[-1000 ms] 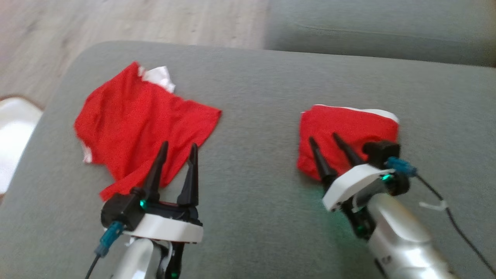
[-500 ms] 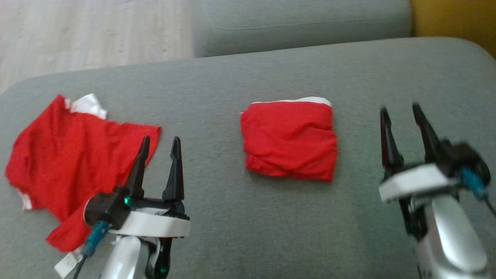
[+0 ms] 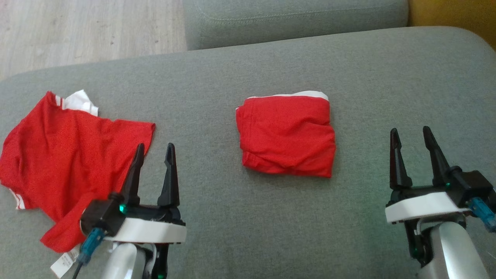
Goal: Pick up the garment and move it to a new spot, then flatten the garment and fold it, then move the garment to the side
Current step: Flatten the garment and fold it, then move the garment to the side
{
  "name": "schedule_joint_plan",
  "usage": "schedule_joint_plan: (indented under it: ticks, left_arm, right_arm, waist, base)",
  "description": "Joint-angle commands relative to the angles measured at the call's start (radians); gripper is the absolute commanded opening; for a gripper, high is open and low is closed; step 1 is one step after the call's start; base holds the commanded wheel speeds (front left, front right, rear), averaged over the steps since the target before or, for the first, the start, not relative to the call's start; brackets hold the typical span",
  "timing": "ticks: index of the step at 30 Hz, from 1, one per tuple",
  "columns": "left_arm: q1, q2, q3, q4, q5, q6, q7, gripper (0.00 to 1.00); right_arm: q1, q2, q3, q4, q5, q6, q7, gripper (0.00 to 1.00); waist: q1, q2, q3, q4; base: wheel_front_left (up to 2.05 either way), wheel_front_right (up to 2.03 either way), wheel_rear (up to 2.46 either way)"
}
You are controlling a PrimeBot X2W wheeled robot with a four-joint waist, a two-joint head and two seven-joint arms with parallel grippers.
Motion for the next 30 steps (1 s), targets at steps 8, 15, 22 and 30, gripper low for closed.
schedule_joint_plan:
  ticks: [8,15,22,30]
  left_arm:
    - [-0.055,0.004,0.006,-0.036,0.007,0.003,-0.005,1.0]
    - [-0.093,0.004,-0.021,-0.038,0.005,0.001,-0.005,1.0]
    - [-0.126,0.004,-0.056,-0.032,-0.004,-0.001,-0.005,1.0]
    - [-0.156,0.004,-0.085,-0.028,-0.011,0.001,-0.005,1.0]
  right_arm:
    - [-0.063,-0.002,0.019,-0.002,0.01,0.004,-0.011,1.0]
    - [-0.15,-0.002,0.021,0.121,0.035,0.004,0.027,1.0]
    - [-0.259,-0.002,0.071,0.292,0.116,0.004,0.099,1.0]
    - [-0.344,-0.002,0.122,0.49,0.196,0.004,0.148,1.0]
  waist:
    - [0.0,0.0,0.031,0.041]
    - [0.0,0.0,0.09,0.085]
    - [0.0,0.0,0.144,0.14]
    - [0.0,0.0,0.186,0.19]
  base:
    - [0.0,0.0,0.0]
    - [0.0,0.0,0.0]
    - [0.0,0.0,0.0]
    - [0.0,0.0,0.0]
